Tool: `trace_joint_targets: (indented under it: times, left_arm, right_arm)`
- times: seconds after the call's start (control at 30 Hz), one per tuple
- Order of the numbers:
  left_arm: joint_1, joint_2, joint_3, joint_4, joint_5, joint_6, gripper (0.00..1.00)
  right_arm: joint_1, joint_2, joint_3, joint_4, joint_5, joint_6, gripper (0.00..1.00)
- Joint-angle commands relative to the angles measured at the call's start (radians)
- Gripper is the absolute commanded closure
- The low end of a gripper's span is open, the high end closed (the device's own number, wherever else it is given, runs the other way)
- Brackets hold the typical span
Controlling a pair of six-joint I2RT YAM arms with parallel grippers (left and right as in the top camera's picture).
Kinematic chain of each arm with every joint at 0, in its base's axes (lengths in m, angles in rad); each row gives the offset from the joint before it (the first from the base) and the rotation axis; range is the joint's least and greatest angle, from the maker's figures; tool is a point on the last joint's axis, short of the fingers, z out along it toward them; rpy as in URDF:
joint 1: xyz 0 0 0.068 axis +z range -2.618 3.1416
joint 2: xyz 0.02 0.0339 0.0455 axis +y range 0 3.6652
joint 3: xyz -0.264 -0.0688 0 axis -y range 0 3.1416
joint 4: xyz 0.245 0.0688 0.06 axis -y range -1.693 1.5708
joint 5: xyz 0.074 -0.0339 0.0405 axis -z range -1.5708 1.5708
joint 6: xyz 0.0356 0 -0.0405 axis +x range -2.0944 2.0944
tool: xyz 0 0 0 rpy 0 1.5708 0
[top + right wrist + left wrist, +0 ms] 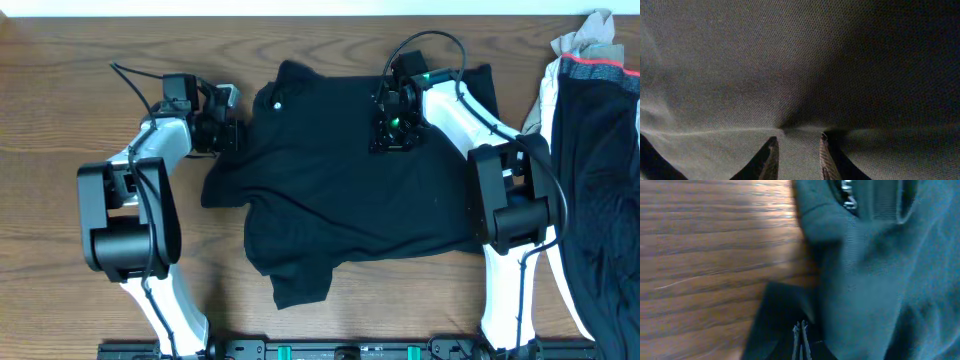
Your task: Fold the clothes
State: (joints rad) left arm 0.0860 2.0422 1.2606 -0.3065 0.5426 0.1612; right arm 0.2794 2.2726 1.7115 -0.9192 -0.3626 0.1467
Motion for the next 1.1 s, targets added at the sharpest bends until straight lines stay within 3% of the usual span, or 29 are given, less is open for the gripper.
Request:
trace_joint_targets:
  times: [0.0, 0.3, 0.4, 0.53, 0.87, 0.93, 1.07]
  left_arm:
    - [0.035, -0.019, 0.044, 0.001, -0.013, -0.002, 0.94]
    - [0.079, -0.039, 0.106, -0.031, -0.016, -0.023, 0.91]
    - [0.053, -0.029, 0.096, -0.077, -0.008, -0.018, 0.58]
    - [0.011, -0.007, 0.079, -0.101, -0.014, 0.030, 0.43]
    - [-0.024, 0.055, 0.079, -0.085, -0.043, 0.029, 0.43]
    - [-0.024, 0.065, 0.079, -0.085, -0.084, 0.029, 0.50]
    - [-0.023, 0.064, 0.086, -0.074, -0.136, 0.025, 0.49]
  right_arm:
    - [0.004, 0.005, -0.024, -0.014, 0.048, 0.014, 0.73]
    - [0.004, 0.005, -0.024, -0.012, 0.049, 0.014, 0.73]
    - [0.004, 0.005, -0.024, -0.012, 0.048, 0.014, 0.73]
    - [0.004, 0.005, -0.024, -0.012, 0.049, 0.014, 0.73]
    - [0.004, 0.005, -0.024, -0.016, 0.048, 0.014, 0.72]
    - [0.004, 0.005, -0.024, -0.016, 0.048, 0.014, 0.73]
    - [0.004, 0.005, -0.024, -0.019, 0.048, 0.014, 0.73]
